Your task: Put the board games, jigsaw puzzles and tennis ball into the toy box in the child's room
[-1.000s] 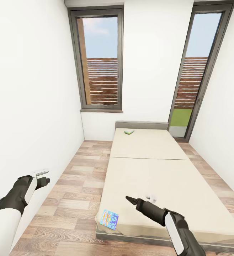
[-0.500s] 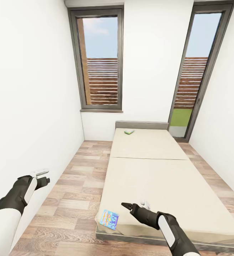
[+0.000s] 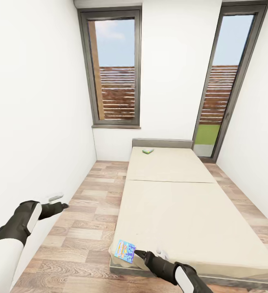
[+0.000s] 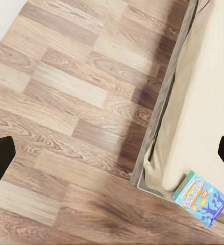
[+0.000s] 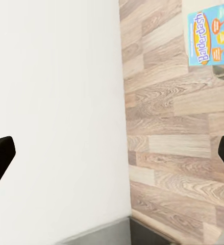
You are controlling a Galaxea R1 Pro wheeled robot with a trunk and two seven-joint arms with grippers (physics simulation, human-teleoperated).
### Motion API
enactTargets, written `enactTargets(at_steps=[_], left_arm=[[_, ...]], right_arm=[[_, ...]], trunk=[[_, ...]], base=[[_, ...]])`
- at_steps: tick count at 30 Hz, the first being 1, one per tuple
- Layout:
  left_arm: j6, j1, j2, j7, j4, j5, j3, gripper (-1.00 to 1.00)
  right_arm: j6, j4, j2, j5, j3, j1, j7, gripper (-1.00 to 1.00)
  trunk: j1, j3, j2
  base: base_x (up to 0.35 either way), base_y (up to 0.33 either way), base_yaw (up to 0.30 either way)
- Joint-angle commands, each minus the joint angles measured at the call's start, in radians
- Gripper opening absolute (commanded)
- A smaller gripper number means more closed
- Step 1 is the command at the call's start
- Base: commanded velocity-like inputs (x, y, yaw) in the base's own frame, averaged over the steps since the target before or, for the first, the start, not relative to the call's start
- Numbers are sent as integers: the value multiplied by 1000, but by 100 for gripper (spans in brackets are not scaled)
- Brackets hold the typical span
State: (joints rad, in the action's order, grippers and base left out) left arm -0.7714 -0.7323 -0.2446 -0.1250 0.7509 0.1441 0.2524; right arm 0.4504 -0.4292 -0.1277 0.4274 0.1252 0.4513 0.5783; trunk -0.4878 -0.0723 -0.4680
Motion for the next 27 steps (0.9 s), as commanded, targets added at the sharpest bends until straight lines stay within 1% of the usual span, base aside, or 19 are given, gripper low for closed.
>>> enactTargets(at_steps=[1, 2, 4, 9, 12, 13, 15, 16, 18, 19, 24, 26, 27], left_arm=[[-9, -1, 0, -14, 1, 4, 2, 100], [-17, -1, 0, -33, 1, 4, 2, 100], [-33, -1, -1, -51, 1, 4, 3, 100], [-86, -1, -2, -79, 1, 8, 8, 100], [-96, -1, -2, -105, 1, 8, 9, 100], [-101, -1, -3, -128, 1, 8, 9, 100], [-104, -1, -4, -153, 1, 6, 9, 100], [-107, -1, -8, -179, 1, 5, 10, 100], [-110, -1, -11, -203, 1, 5, 9, 100], [-113, -1, -15, -224, 1, 5, 9, 100], [-128, -1, -24, -266, 1, 7, 10, 100], [-134, -1, -26, -273, 1, 8, 10, 100], [-138, -1, -27, -279, 1, 8, 10, 100]], right_arm=[[2, 11, 0, 5, 6, 1, 3, 100], [-7, 27, 1, 5, 6, 0, 7, 100], [-16, 41, 2, 5, 5, 0, 10, 100], [-25, 54, 3, 5, 3, -4, 13, 100], [-26, 58, 4, 5, 3, -8, 14, 100], [-27, 62, 4, 4, 3, -10, 14, 100], [-30, 70, 5, 4, 4, -12, 15, 100], [-39, 82, 5, 4, 3, -13, 15, 100], [-56, 95, 5, 4, 3, -13, 15, 100], [-76, 111, 5, 4, 3, -13, 15, 100], [-113, 157, 5, 2, 4, -13, 13, 100], [-118, 165, 8, 1, 5, -13, 12, 100], [-122, 170, 14, 1, 5, -12, 12, 100]], trunk=[[-1, -2, -2], [-1, -2, -2], [-1, -2, -2], [-1, -2, -2], [-1, -2, -2], [-1, -2, -2], [-1, -2, -2], [-1, -2, -2], [-1, -2, -2], [-1, -2, -2], [-1, -2, -2], [-1, -2, -2], [-1, -2, -2]], base=[[0, 0, 0], [0, 0, 0], [0, 0, 0], [0, 0, 0], [0, 0, 0], [0, 0, 0], [0, 0, 0], [0, 0, 0], [0, 0, 0], [0, 0, 0], [0, 0, 0], [0, 0, 0], [0, 0, 0]])
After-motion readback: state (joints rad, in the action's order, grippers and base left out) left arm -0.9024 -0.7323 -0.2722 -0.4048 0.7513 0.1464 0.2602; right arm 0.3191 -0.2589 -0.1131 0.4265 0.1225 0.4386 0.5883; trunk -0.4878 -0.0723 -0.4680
